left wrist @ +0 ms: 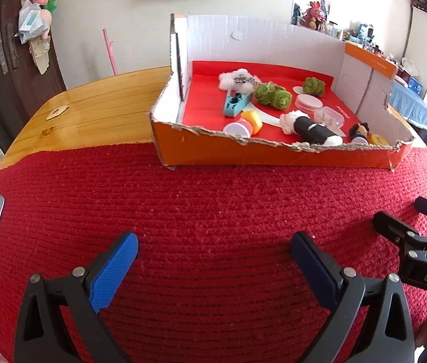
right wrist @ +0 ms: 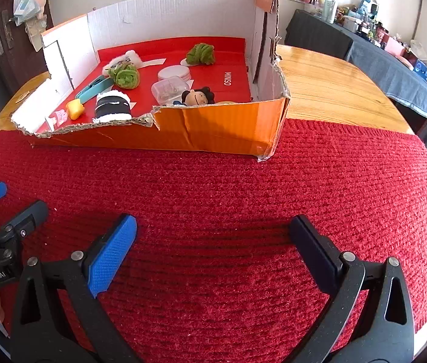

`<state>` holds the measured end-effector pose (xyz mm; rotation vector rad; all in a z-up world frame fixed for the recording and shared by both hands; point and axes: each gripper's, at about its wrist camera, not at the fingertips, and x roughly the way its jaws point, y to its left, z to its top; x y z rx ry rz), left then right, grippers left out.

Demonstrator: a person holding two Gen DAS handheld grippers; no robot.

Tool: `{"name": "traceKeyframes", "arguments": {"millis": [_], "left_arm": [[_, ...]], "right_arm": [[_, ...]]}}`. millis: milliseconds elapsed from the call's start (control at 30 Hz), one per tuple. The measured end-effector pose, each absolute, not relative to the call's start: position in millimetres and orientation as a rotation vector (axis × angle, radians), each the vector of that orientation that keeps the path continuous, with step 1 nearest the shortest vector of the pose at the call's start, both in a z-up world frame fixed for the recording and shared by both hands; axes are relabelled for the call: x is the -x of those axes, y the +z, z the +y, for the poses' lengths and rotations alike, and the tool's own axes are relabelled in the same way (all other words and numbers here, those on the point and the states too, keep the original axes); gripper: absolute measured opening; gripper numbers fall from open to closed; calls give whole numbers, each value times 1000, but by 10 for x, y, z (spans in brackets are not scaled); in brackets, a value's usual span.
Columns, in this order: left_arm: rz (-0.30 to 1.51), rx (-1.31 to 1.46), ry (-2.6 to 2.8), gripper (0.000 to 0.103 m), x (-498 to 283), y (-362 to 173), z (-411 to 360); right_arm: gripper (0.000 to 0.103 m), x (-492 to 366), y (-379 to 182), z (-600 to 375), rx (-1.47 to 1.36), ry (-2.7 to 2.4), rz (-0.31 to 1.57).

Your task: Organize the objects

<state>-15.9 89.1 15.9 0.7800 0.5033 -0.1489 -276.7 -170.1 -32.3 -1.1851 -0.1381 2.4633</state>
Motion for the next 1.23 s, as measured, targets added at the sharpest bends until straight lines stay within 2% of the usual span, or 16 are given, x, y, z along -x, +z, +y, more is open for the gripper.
{"name": "traceKeyframes", "arguments": {"millis": [1233], "left_arm": [[479,-817,-151,103,115,170,874]], "right_arm": [[103,2805,-322,-1716,1189,2460,-149]]}}
